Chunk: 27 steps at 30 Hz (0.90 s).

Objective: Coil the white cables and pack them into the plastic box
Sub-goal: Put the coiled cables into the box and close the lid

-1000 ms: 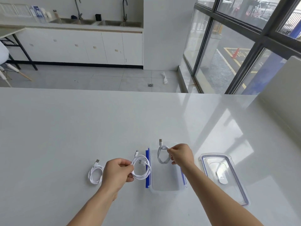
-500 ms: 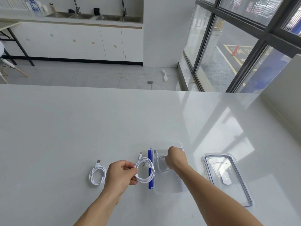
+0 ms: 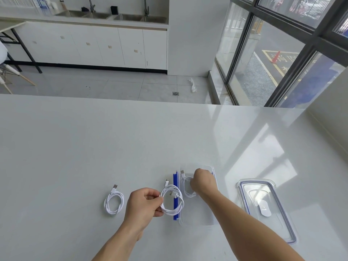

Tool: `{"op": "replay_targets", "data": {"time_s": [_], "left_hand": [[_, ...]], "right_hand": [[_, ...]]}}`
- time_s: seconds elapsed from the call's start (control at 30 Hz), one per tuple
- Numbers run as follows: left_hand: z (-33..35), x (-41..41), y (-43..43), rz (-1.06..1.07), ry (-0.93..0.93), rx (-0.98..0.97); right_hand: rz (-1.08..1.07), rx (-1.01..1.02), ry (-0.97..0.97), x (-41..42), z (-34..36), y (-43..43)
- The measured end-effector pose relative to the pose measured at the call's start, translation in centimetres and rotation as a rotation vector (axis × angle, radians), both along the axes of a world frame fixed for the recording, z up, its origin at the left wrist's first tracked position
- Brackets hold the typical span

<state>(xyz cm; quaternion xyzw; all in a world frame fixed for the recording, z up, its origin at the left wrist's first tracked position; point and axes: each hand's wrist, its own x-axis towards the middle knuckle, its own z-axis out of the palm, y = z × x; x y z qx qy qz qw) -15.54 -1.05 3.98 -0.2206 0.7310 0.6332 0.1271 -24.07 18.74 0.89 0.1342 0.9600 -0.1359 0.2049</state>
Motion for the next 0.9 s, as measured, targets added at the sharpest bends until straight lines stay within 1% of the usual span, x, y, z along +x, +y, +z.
{"op": "replay_targets", "data": {"time_s": [0.13, 0.23, 0.3, 0.37, 0.4, 0.43, 0.53, 0.57, 0.6, 0.67, 0.73, 0.9], "left_hand": [[-0.1, -0.2, 0.2, -0.007, -0.004, 0.002], [0.0, -0.3, 0.5, -0.018, -0.004, 0.003], [0.0, -0.4, 0.7, -0.021, -0.003, -0.001], [0.0, -0.6, 0.8, -0.023, -0.003, -0.005], [0.0, -0.6, 0.9, -0.025, -0.004, -0.007], [0.0, -0.7, 1.0, -0.028, -0.004, -0.013], [0.1, -1.1, 1.7, -0.045, 0.0, -0.043], [0.1, -1.2, 2.1, -0.052, 0.0, -0.052], [0.1, -1.4, 2.6, -0.06, -0.001, -0.061], [0.1, -1.8, 3.5, -0.079, 0.001, -0.08], [0.1, -2.0, 4.4, -0.092, 0.008, -0.093], [0.2, -1.8, 6.1, -0.108, 0.015, -0.118]], "right_hand": [[-0.011, -0.043, -0.019, -0.1, -0.2, -0.1], [0.02, -0.048, -0.025, -0.1, -0.3, 0.0], [0.044, -0.055, -0.018, 0.0, 0.1, 0.4], [0.031, -0.068, 0.029, 0.1, 0.9, 1.0], [-0.007, -0.107, 0.074, 0.3, 1.3, 1.5], [-0.073, -0.19, 0.119, 0.7, 2.0, 2.0], [-0.265, -0.625, 0.19, 3.1, 4.4, 3.1], [-0.279, -0.758, 0.176, 4.1, 5.1, 3.4], [-0.269, -0.851, 0.141, 5.0, 5.7, 3.7], [-0.223, -0.919, 0.068, 6.4, 6.3, 4.2], [-0.202, -0.92, 0.044, 7.1, 6.1, 4.6], [-0.256, -0.949, 0.133, 7.9, 4.9, 5.0]]}}
